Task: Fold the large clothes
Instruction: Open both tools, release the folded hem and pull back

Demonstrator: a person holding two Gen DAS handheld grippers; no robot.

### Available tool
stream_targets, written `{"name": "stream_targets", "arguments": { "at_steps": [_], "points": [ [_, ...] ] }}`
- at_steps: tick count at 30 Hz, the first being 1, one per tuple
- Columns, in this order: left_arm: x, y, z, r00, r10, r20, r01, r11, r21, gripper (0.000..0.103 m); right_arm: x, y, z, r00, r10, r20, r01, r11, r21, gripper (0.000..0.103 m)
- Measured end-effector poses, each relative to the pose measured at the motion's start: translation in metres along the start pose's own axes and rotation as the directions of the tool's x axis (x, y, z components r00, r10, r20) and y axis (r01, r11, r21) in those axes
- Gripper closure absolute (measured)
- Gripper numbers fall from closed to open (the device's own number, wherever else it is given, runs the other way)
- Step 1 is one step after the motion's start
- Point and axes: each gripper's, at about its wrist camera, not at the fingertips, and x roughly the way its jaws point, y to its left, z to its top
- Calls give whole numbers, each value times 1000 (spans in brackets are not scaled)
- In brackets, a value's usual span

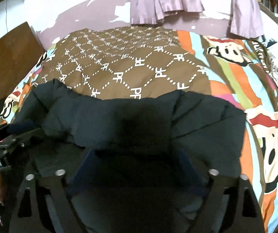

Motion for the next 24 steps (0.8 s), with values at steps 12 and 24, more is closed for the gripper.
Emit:
{"name": "stream_targets", "arguments": {
  "at_steps": [12,24],
  "points": [
    [-81,1,-13,984,43,176,-32,997,-64,9,-75,-2,-23,991,-104,87,91,985,149,0],
    [-168,-30,-31,955,50,294,-58,998,20,5,-168,21,-40,976,-78,202,54,991,123,0]
  ]
}}
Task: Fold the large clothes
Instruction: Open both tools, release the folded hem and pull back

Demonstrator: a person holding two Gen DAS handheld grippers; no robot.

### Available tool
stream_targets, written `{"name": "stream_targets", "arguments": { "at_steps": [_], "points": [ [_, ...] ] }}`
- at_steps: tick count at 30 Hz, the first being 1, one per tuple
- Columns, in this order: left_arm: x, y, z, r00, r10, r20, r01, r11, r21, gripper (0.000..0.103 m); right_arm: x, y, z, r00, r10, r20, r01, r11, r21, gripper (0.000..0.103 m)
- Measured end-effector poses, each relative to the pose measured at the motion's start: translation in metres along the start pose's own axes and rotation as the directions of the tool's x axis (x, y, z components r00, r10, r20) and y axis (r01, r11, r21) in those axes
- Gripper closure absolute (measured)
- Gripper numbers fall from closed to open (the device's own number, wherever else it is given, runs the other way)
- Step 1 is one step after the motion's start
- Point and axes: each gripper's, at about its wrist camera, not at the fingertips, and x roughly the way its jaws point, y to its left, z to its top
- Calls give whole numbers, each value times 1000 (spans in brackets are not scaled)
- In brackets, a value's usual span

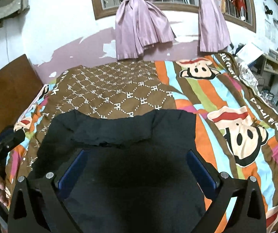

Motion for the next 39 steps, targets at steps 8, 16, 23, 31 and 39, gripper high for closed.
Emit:
{"name": "stream_targets", "arguments": {
  "at_steps": [8,16,23,31,39],
  "points": [
    [-61,-14,-13,999,24,47,-26,999,31,4,-62,12,-4,997,-39,68,43,997,-57,0],
    [-116,-22,-28,993,32,110,-35,999,26,4,-118,27,-21,994,-48,102,60,990,-126,0],
    [-155,-33,-49,990,39,136,-45,998,45,4,-151,27,-44,993,-8,116,19,996,-92,0],
    [-179,-39,-85,991,34,126,-42,997,58,4,-175,28,-84,989,23,147,-10,996,-92,0],
    [-194,-41,-123,990,5,139,-19,994,103,4,-188,25,-128,982,23,185,-3,994,-109,0]
  ]
}}
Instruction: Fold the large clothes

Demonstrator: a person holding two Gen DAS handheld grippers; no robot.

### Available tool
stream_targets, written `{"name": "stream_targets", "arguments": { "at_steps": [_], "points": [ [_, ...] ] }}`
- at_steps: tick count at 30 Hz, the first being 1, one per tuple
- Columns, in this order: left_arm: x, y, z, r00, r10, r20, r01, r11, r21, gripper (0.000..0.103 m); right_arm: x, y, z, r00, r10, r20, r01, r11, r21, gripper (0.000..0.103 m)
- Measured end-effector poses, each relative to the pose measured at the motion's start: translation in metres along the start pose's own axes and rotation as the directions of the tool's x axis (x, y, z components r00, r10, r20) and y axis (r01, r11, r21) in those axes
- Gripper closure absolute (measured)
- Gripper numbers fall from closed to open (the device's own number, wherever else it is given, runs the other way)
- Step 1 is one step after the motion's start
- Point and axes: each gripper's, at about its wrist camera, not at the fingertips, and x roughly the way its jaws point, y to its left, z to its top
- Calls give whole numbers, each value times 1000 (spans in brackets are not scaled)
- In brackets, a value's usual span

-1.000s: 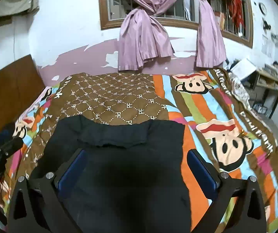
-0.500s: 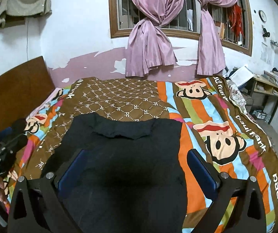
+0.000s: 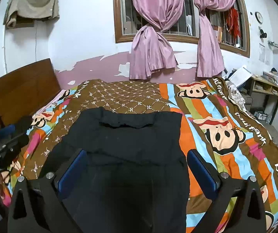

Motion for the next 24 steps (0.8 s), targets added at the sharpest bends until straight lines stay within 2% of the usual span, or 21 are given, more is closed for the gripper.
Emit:
{"name": "stream_targets", "arguments": {
  "at_steps": [6,11,18,22,24],
  "points": [
    [-8,-1,-31,1000,5,-23,-4,999,41,4,-10,14,-36,999,9,32,-6,997,-81,0],
    [-18,-5,-67,999,12,-32,-9,994,105,4,-8,25,-71,999,48,7,-47,992,-116,0],
    [-20,5,-114,990,-15,-139,34,990,133,4,8,28,-116,985,107,-138,-124,985,-121,0],
    [-19,10,-140,980,-11,-198,36,992,123,4,22,31,-139,962,137,-235,-168,979,-119,0],
    [-16,12,-157,968,-11,-251,41,993,113,4,27,33,-149,948,145,-282,-186,974,-126,0]
  ]
}}
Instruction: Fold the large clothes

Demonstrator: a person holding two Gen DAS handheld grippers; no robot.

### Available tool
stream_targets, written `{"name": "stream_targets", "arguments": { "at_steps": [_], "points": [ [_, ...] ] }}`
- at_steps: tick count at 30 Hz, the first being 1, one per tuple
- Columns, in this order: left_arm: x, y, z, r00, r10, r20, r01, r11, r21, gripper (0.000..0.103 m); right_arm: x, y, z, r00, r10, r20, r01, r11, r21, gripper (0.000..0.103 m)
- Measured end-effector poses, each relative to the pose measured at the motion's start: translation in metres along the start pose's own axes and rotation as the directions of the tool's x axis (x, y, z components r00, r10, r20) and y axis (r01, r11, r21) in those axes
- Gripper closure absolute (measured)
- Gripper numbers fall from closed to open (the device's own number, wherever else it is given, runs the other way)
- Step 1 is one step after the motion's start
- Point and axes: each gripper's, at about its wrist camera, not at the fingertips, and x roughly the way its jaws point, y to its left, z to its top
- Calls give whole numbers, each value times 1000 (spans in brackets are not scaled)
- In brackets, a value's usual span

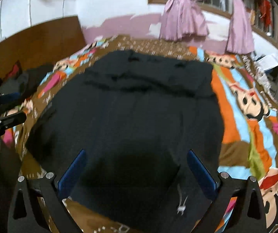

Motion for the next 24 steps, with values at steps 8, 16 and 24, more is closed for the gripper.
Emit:
{"name": "stream_targets", "arguments": {
  "at_steps": [8,16,24],
  "points": [
    [30,0,-40,962,-89,-258,85,996,-28,4,27,19,-29,982,59,-181,-74,994,-79,0],
    [47,1,-62,937,-54,-346,42,998,-40,4,43,41,-46,958,75,-278,-126,978,-168,0],
    [51,4,-70,927,-44,-372,25,998,-56,4,55,45,-51,942,36,-335,-107,975,-196,0]
  ]
}}
